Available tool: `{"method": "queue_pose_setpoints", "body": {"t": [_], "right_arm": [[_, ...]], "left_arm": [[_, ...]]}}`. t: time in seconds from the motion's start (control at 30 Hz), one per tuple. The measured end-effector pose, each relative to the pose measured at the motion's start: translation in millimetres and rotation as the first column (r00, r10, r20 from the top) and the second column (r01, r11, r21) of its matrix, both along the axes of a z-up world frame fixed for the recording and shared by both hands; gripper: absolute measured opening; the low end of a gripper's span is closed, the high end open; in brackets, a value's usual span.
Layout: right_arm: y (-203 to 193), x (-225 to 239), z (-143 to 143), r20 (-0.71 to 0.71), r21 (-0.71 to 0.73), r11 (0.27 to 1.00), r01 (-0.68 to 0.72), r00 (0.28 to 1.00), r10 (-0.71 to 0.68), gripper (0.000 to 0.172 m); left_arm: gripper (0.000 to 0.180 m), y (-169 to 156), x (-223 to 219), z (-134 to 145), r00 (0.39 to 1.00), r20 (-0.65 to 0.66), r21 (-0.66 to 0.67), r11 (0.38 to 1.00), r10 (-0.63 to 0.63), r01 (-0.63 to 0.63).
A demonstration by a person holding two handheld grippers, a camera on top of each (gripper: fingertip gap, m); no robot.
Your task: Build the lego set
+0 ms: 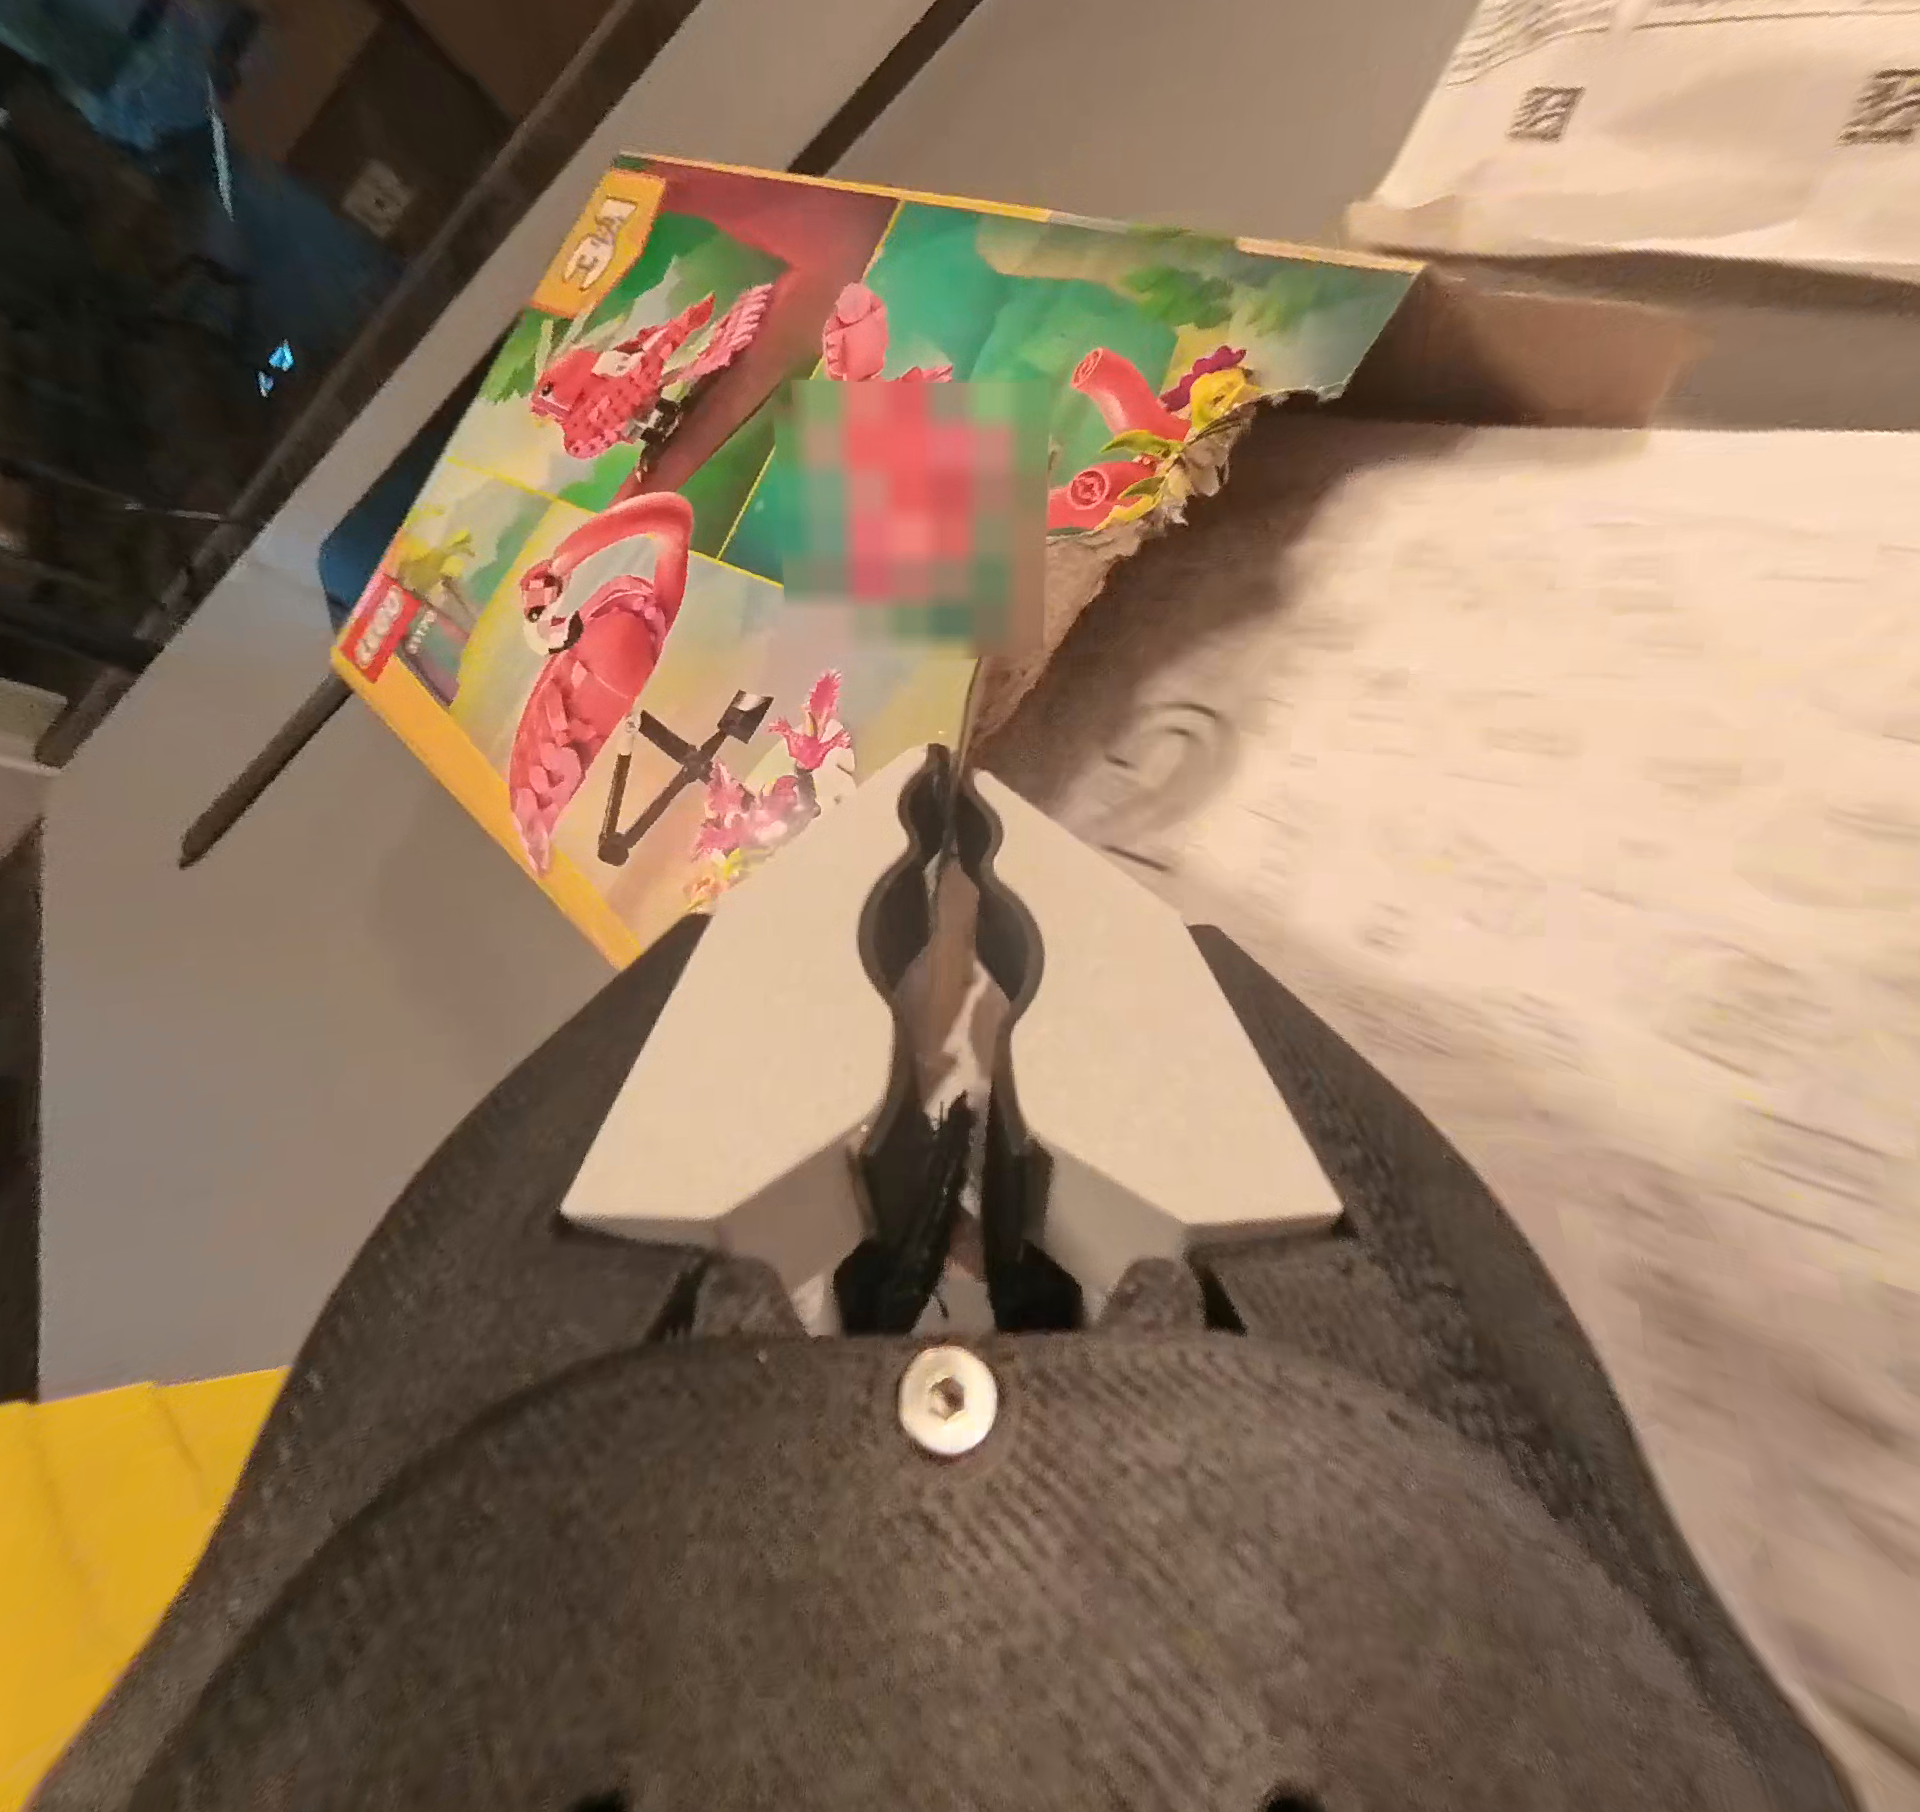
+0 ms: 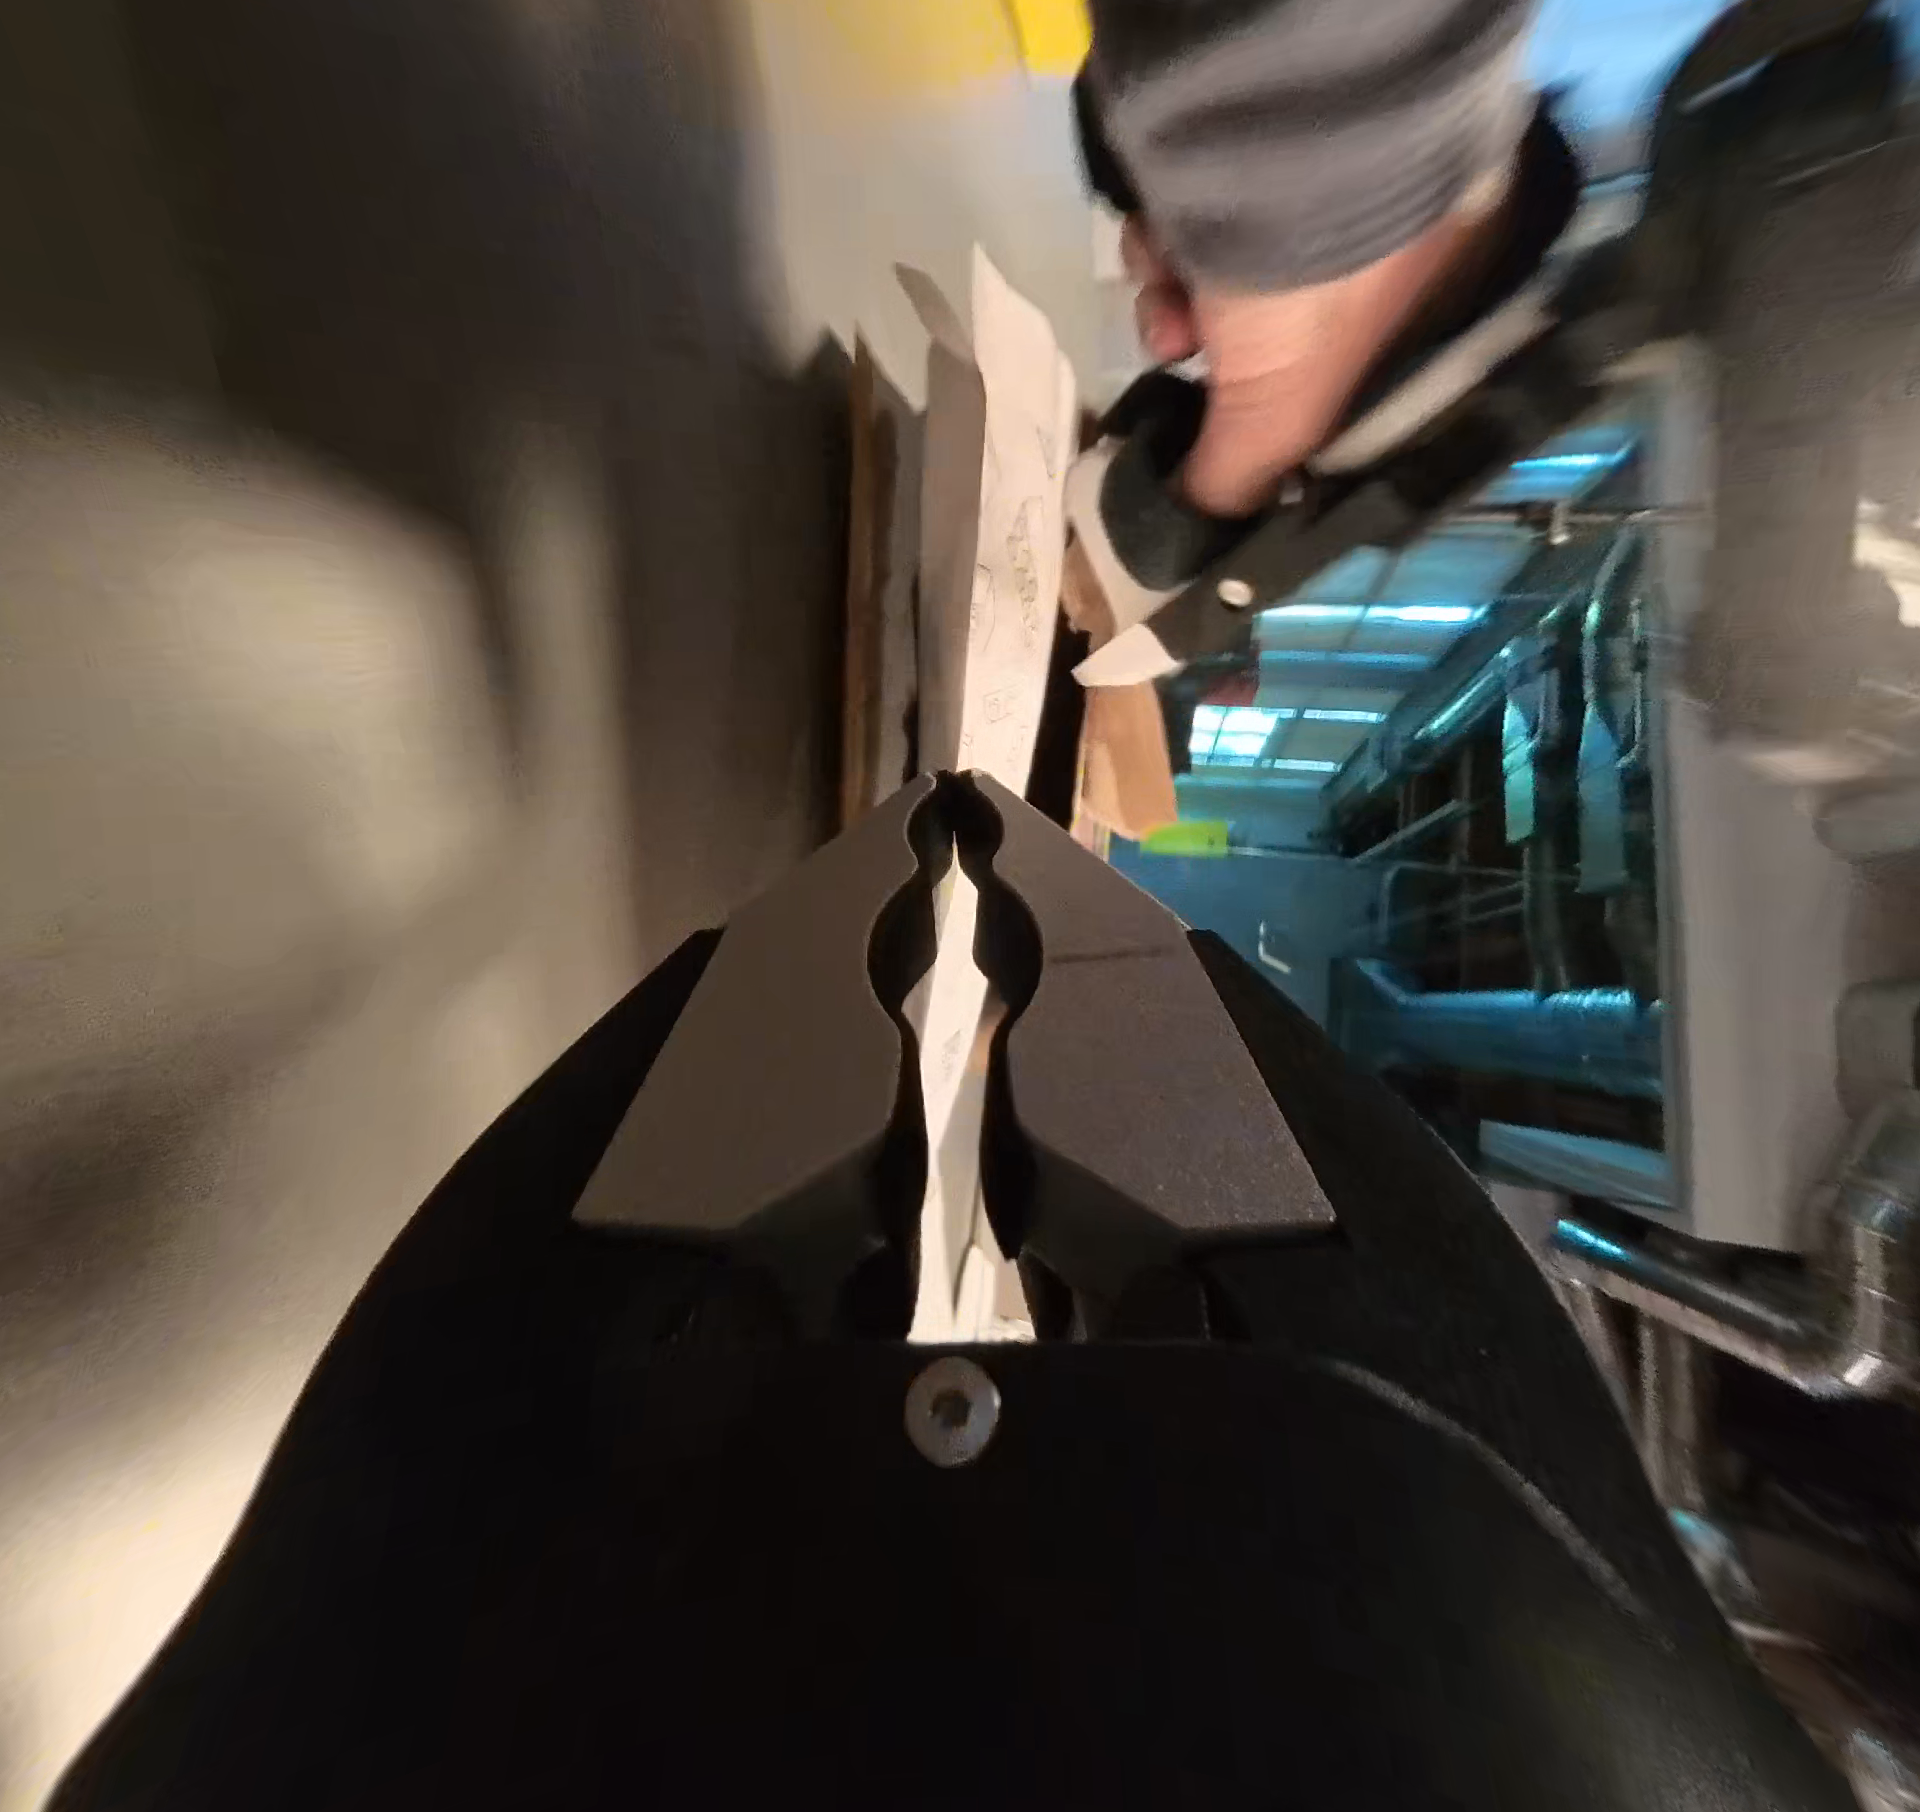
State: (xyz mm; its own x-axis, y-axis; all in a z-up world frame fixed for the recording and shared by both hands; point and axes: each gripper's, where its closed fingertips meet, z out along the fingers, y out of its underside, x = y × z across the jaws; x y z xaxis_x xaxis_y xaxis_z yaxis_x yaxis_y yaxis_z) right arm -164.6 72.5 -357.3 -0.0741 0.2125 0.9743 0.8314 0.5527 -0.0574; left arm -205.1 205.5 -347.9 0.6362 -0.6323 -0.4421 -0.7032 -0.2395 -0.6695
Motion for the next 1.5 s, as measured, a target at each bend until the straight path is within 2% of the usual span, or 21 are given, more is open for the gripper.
{"method": "queue_pose_setpoints", "body": {"t": [0.1, 0.2, 0.4, 0.47, 0.6, 0.67, 0.77, 0.87, 0.9, 0.97, 1.1, 1.17, 1.3, 1.37, 1.43, 1.5], "right_arm": [[-35.9, 18.3, 15.6, -0.109, -0.025, 0.998, -0.052, 0.993, 0.049, 0.0], [-52.2, 51.4, 46.6, -0.254, -0.047, 0.998, -0.044, 0.967, 0.03, 0.0], [-28.6, 116.9, 146.0, -0.509, -0.047, 0.998, 0.051, 0.858, -0.068, 0.0], [-10.2, 132.5, 169.7, -0.529, -0.042, 0.995, 0.087, 0.843, -0.097, 0.0], [32.6, 151.3, 192.5, -0.528, -0.12, 0.983, 0.14, 0.829, -0.183, 0.0], [47.9, 160.1, 207.6, -0.538, -0.116, 0.979, 0.169, 0.818, -0.205, 0.0], [49.7, 176.7, 240.2, -0.569, -0.036, 0.975, 0.22, 0.798, -0.201, 0.0], [34.6, 199.5, 263.4, -0.565, 0.104, 0.945, 0.31, 0.801, -0.2, 0.0], [27.4, 206.0, 262.9, -0.55, 0.145, 0.932, 0.333, 0.81, -0.203, 0.0], [13.9, 213.3, 238.2, -0.47, 0.182, 0.919, 0.35, 0.852, -0.232, 0.0], [-5.1, 225.4, 130.0, -0.204, 0.097, 0.921, 0.376, 0.914, -0.352, 0.0], [-18.6, 228.9, 88.9, -0.092, 0.073, 0.922, 0.381, 0.923, -0.374, 0.0], [-36.4, 237.1, 20.6, 0.087, -0.116, 0.891, 0.439, 0.898, -0.431, 0.0], [-42.6, 238.8, 0.9, 0.099, -0.237, 0.86, 0.451, 0.892, -0.441, 0.005], [-46.8, 239.4, -5.7, 0.067, -0.372, 0.808, 0.457, 0.881, -0.467, 0.029], [-50.4, 237.6, 0.8, 0.009, -0.486, 0.757, 0.437, 0.868, -0.496, 0.048]], "left_arm": [[0.0, 10.9, -10.5, -1.6, 1.0, 0.014, -0.026, 0.999, 0.024, -0.024], [0.0, 13.5, -14.5, -1.2, 0.999, 0.037, -0.05, 0.999, 0.023, -0.021], [0.0, 13.5, -13.4, -2.1, 0.997, 0.071, -0.063, 0.998, 0.029, -0.025], [0.0, 13.6, -13.2, -2.4, 0.996, 0.077, -0.069, 0.997, 0.034, -0.028], [0.0, 13.6, -13.1, -3.0, 0.996, 0.084, -0.076, 0.997, 0.039, -0.033], [0.0, 13.7, -12.8, -3.4, 0.995, 0.091, -0.08, 0.996, 0.042, -0.035], [0.0, 13.7, -12.8, -4.2, 0.994, 0.102, -0.081, 0.996, 0.045, -0.037], [0.0, 13.8, -12.5, -4.4, 0.992, 0.121, -0.087, 0.996, 0.041, -0.03], [0.001, 13.8, -12.3, -3.8, 0.991, 0.13, -0.09, 0.996, 0.04, -0.028], [0.0, 13.8, -12.4, -1.1, 0.989, 0.145, -0.095, 0.995, 0.038, -0.024], [0.0, 14.8, -13.5, 7.1, 0.993, 0.113, -0.071, 0.997, 0.021, -0.013], [0.0, 17.8, -14.7, 17.5, 0.996, 0.091, -0.027, 0.999, 0.02, -0.018], [0.0, 25.0, -17.4, 53.7, 0.996, 0.091, 0.061, 0.998, 0.024, -0.029], [0.0, 28.6, -18.8, 73.6, 0.993, 0.118, 0.078, 0.996, 0.025, -0.035], [0.0, 31.6, -21.5, 87.1, 0.993, 0.116, 0.088, 0.995, 0.025, -0.035], [0.001, 34.2, -24.1, 94.8, 0.994, 0.103, 0.097, 0.995, 0.026, -0.036]]}}
